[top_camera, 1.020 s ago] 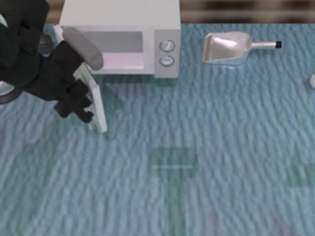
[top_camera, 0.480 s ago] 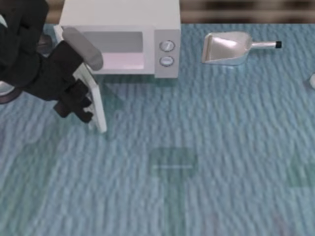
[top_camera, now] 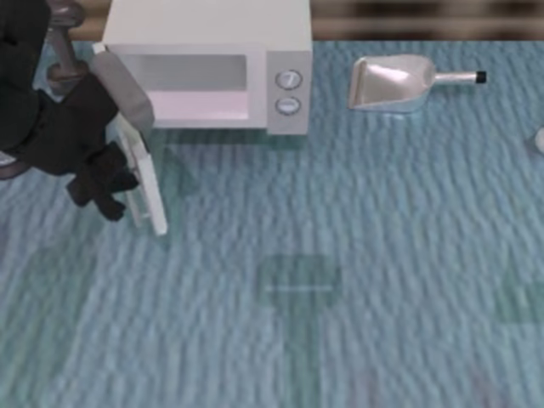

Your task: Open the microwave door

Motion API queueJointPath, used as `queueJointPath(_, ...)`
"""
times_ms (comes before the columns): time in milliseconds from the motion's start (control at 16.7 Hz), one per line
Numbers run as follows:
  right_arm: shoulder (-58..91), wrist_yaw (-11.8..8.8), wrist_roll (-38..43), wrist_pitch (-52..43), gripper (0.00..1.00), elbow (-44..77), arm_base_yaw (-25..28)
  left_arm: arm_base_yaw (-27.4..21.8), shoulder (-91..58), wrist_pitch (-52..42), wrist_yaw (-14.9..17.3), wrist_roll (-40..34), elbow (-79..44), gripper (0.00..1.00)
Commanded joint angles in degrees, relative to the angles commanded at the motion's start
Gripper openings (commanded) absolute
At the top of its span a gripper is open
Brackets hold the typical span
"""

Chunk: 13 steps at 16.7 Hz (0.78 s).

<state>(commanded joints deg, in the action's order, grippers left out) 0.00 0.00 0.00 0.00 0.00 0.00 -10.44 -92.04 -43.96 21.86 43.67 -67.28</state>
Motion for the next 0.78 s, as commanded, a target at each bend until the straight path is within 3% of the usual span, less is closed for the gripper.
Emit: queueJointPath(780, 0.0, 0.0, 0.0, 0.0, 1.00, 0.0, 0.0, 0.9, 0.1, -0.8, 0.9, 2.1, -0.1, 0.00)
